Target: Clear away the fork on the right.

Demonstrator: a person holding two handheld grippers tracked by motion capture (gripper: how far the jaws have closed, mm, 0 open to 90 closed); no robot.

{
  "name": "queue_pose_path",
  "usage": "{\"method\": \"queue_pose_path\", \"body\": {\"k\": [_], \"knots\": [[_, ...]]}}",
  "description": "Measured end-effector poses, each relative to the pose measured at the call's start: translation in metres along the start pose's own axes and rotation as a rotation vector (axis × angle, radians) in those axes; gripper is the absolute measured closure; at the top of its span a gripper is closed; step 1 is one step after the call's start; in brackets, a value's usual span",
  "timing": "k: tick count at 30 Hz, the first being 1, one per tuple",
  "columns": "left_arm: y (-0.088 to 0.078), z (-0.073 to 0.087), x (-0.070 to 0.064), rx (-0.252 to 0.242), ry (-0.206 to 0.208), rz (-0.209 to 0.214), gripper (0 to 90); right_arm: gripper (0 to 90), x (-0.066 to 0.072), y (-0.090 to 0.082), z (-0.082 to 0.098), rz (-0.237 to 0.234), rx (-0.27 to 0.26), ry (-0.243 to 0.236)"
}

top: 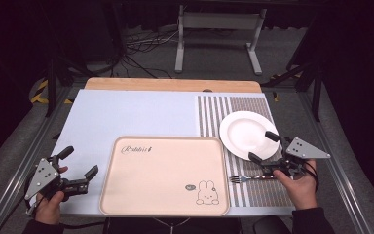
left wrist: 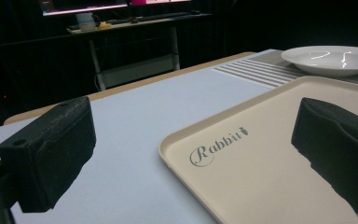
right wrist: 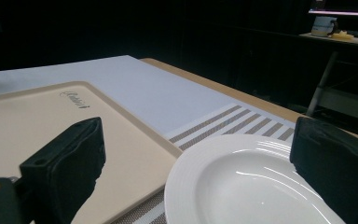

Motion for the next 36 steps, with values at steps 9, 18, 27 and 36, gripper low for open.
{"method": "queue_pose_path", "body": {"k": [9,18,27,36], "knots": [[0.001,0.001,-0.001,0.008,0.001,0.002,0.4,3.2,-0.004,0.004,0.002,-0.054,0.152,0.019],[0.001,0.002,0.000,0.015,0.004,0.002,0.6,4.1,-0.002,0.007,-0.004,-0.106,0.307,-0.045],[0.001,0.001,-0.001,0.015,0.004,0.002,0.6,11.8,-0.001,-0.003,-0.001,-0.171,0.549,-0.129],[0.000,0.001,0.000,0.012,0.004,0.003,0.6,14.9,0.006,0.003,0.005,-0.259,0.686,-0.137]]}}
Point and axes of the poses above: each handheld gripper's, and its own axes: y roughly forward along the jaws, z roughly out of its underside, x roughly to its left, the point moved 8 cm from there along y, roughly forward along the jaws, and after that the axes turned 12 degrees about -z, right-handed, at the moved point
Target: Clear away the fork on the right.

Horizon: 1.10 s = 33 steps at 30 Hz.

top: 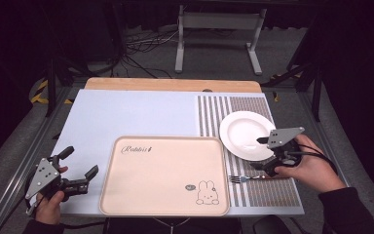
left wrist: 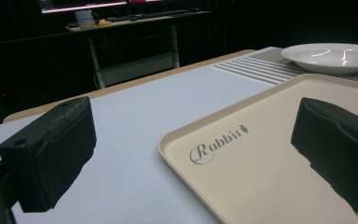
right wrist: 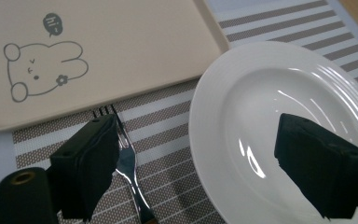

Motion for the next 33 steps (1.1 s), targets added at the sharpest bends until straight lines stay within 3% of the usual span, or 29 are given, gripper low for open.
{"method": "queue_pose_path", "body": {"k": [16,29,33], "knots": [[0.000,0.000,0.000,0.001,0.001,0.002,0.6,18.0,0.008,0.017,0.023,-0.118,0.219,-0.027],[0.000,0.000,0.000,0.001,0.001,0.003,0.6,19.8,0.014,0.031,0.038,-0.186,0.317,-0.034],[0.000,0.000,0.000,0.003,0.002,0.001,0.6,20.2,0.017,0.033,0.043,-0.211,0.348,-0.015]]}}
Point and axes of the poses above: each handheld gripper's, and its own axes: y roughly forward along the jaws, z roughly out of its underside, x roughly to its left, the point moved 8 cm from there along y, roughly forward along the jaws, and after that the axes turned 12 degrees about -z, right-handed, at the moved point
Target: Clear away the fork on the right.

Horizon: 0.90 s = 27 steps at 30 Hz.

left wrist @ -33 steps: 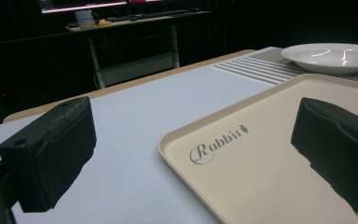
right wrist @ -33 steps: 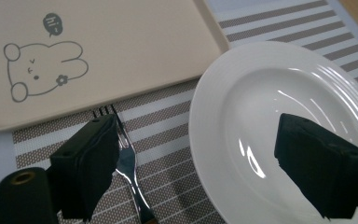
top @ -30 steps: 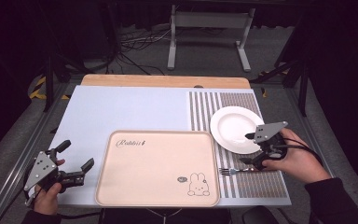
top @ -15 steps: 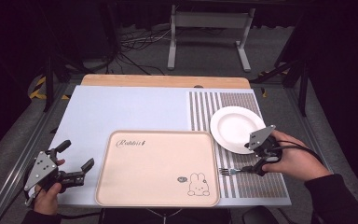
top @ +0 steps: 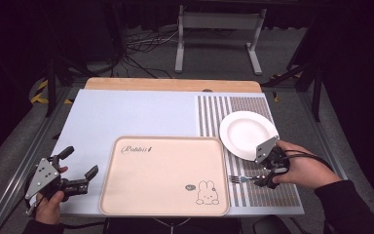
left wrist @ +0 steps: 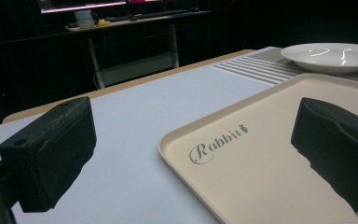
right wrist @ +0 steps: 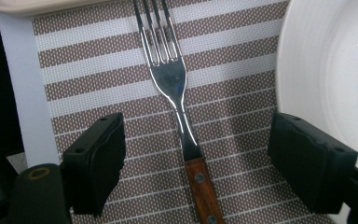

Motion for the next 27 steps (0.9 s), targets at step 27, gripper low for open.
{"method": "queue_pose_path", "body": {"k": [27], "knots": [[0.000,0.000,0.000,0.003,-0.002,0.000,0.7,43.6,-0.001,0.018,0.013,-0.051,0.152,-0.043]]}}
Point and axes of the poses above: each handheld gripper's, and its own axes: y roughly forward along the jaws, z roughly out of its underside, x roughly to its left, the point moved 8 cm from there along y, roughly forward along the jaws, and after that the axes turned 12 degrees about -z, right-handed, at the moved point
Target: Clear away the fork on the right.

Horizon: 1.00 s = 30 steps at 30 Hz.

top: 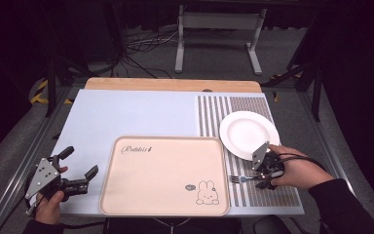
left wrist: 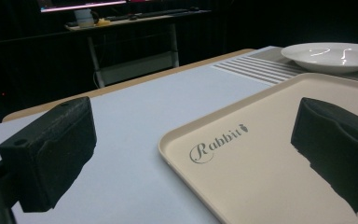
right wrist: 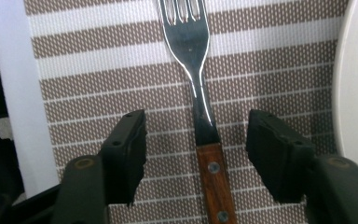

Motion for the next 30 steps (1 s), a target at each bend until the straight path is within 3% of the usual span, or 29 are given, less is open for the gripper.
{"method": "queue_pose_path", "body": {"k": [8,18,30], "knots": [[0.0001,0.0000,-0.0003,-0.001,-0.001,0.002,0.7,64.8,-0.0014,-0.0025,0.0013,0.005,0.043,-0.027],[0.0004,0.0002,-0.0001,-0.001,-0.003,0.002,0.7,77.2,-0.0038,-0.0014,0.0042,0.000,0.083,-0.057],[0.0004,0.0004,-0.0003,0.002,-0.001,0.002,0.7,77.7,-0.0043,-0.0008,0.0038,-0.004,0.088,-0.085]]}}
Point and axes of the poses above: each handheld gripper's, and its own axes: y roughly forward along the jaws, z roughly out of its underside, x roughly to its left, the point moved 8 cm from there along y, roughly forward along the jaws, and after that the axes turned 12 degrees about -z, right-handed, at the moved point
